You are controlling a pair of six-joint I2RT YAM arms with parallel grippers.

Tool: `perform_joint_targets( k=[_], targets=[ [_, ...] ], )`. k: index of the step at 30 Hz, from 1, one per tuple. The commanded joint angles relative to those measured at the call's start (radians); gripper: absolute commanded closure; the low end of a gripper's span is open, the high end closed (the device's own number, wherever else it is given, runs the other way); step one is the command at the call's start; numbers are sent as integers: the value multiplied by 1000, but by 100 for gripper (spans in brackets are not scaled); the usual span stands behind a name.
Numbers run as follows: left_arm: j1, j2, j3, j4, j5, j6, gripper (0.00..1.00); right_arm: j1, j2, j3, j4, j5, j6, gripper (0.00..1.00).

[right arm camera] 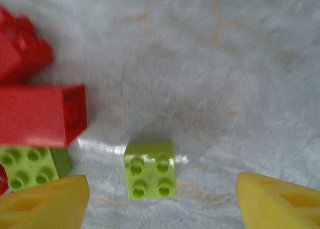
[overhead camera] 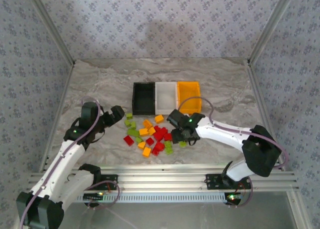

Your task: Sort the legos into containers by color

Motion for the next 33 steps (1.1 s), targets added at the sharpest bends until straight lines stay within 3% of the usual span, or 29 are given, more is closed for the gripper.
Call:
perform_joint_targets(
  k=[1, 12, 16, 24, 28, 33],
  targets=[
    [-8, -6, -8, -1, 21, -8, 1, 17, 31, -25, 8, -66, -4, 24],
    [-8, -5, -19, -15, 15, -6, 1, 24, 105, -69, 66, -95, -17, 39],
    [-8, 1, -20, -14, 15, -9, 1, 21, 113, -74, 86, -100, -23, 52],
    [-8, 16, -19, -1, 26, -22, 1, -19, 15, -59, 51, -51, -24, 67],
    [-13, 16, -18, 1, 29, -29, 1, -75, -65, 9, -9, -15, -89, 68],
    [-26, 12, -21, -2, 29, -32, 1, -246, -77, 127, 22, -16, -138, 68]
  ],
)
